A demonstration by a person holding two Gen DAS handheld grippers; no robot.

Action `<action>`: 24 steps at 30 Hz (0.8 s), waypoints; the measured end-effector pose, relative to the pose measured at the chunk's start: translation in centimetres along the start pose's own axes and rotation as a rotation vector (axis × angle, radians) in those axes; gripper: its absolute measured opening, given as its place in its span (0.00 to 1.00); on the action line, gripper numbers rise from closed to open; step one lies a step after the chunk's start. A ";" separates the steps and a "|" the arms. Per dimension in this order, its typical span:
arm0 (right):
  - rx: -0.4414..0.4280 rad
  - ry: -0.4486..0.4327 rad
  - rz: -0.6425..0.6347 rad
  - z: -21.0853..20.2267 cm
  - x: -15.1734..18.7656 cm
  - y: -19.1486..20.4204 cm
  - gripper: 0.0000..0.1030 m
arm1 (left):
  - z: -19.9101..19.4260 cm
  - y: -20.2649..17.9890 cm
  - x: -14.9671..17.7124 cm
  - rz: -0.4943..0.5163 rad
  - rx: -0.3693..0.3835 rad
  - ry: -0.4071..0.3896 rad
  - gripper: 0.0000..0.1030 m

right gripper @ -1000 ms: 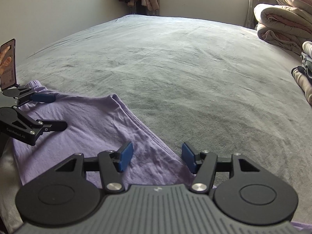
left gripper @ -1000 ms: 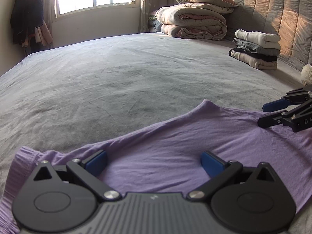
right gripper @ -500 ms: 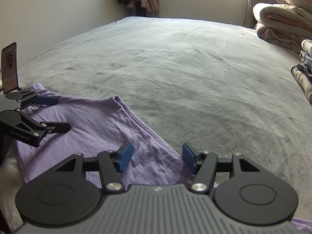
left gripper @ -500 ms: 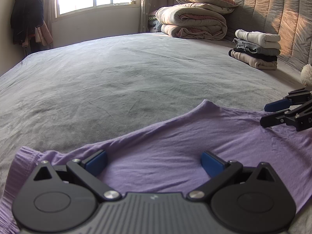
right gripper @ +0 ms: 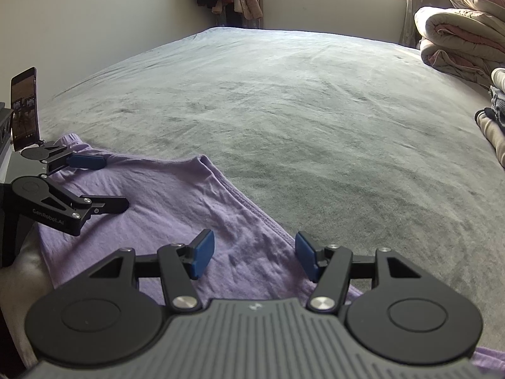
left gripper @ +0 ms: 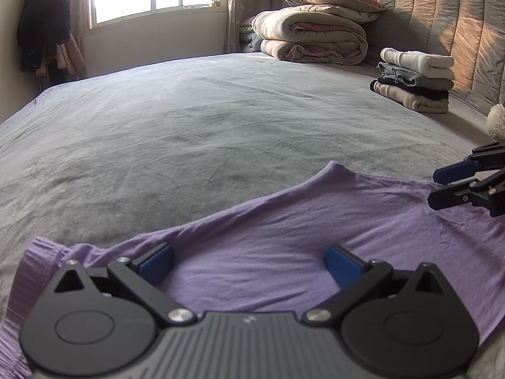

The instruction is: Fold clothes

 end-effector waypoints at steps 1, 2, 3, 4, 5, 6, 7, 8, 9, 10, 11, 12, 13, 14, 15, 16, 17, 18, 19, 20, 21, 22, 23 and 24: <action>0.000 0.000 0.001 0.0 0.0 0.0 0.59 | 0.0 0.0 0.0 0.000 0.000 0.000 1.00; 0.000 -0.001 0.002 -0.1 0.0 0.0 0.59 | 0.0 0.0 0.0 0.000 0.000 0.000 1.00; 0.000 -0.002 0.002 -0.1 0.0 -0.1 0.59 | 0.0 0.0 0.0 0.000 0.000 0.000 1.00; -0.001 -0.002 0.002 -0.1 0.0 -0.1 0.59 | 0.0 0.0 0.0 0.000 0.000 0.000 1.00; -0.002 -0.003 0.002 -0.2 0.0 -0.1 0.59 | 0.0 0.0 0.0 0.000 0.000 0.000 1.00; -0.002 -0.002 0.002 -0.2 0.1 -0.1 0.59 | 0.0 0.0 0.0 0.000 0.000 0.000 1.00; -0.003 -0.002 0.001 -0.3 0.1 -0.1 0.59 | 0.0 0.0 0.0 0.000 0.000 0.000 1.00; -0.002 -0.002 0.001 -0.3 0.1 -0.1 0.59 | 0.0 0.0 0.0 0.000 0.000 0.000 1.00; -0.002 -0.002 0.001 -0.3 0.1 -0.2 0.59 | 0.0 0.0 0.0 0.000 0.000 0.000 1.00; -0.001 -0.001 0.003 -0.3 0.2 -0.2 0.59 | 0.0 0.0 0.0 0.000 0.000 0.000 1.00; 0.000 0.000 0.005 -0.3 0.2 -0.3 0.59 | 0.0 0.0 0.0 0.000 0.000 0.000 1.00; 0.001 0.002 0.007 -0.3 0.2 -0.3 0.59 | 0.0 0.0 0.0 0.000 0.000 0.000 1.00; 0.001 0.003 0.008 -0.2 0.3 -0.4 0.59 | 0.0 0.0 0.0 0.000 0.000 0.000 1.00; 0.001 0.005 0.009 -0.2 0.3 -0.4 0.59 | 0.0 0.0 0.0 0.000 0.000 0.000 1.00; 0.002 0.006 0.008 -0.2 0.3 -0.4 0.59 | 0.0 0.0 0.0 0.000 0.000 0.000 1.00; 0.004 0.006 0.008 -0.2 0.2 -0.4 0.59 | 0.0 0.0 0.0 0.000 0.000 0.000 1.00; 0.006 0.006 0.006 -0.2 0.2 -0.4 0.59 | 0.0 0.0 0.0 0.000 0.000 0.000 1.00; 0.006 0.005 0.005 -0.3 0.2 -0.4 0.59 | 0.0 0.0 0.0 0.000 0.000 0.000 1.00; 0.007 0.004 0.004 -0.3 0.2 -0.3 0.59 | 0.0 0.0 0.0 0.000 0.000 0.000 1.00; 0.007 0.003 0.004 -0.4 0.2 -0.3 0.59 | 0.0 0.0 0.0 0.000 0.000 0.000 1.00; 0.007 0.003 0.003 -0.5 0.2 -0.3 0.59 | 0.0 0.0 0.0 0.000 0.000 0.000 1.00; 0.007 0.002 0.003 -0.6 0.3 -0.3 0.59 | 0.0 0.0 0.0 0.000 0.000 0.000 1.00; 0.005 0.001 0.005 -0.7 0.3 -0.3 0.59 | 0.0 0.0 0.0 0.000 0.000 0.000 1.00; 0.003 0.001 0.007 -0.7 0.3 -0.3 0.59 | 0.0 0.0 0.0 0.000 0.000 0.000 1.00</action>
Point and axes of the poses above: each gripper's, at about its wrist camera, not at the fingertips, and z roughly the way its jaws point, y to its left, x to its underside, the point moved 6 cm from there along z, roughly the way its jaws point, and after that the axes turned 2 degrees about z, right-handed, at the moved point
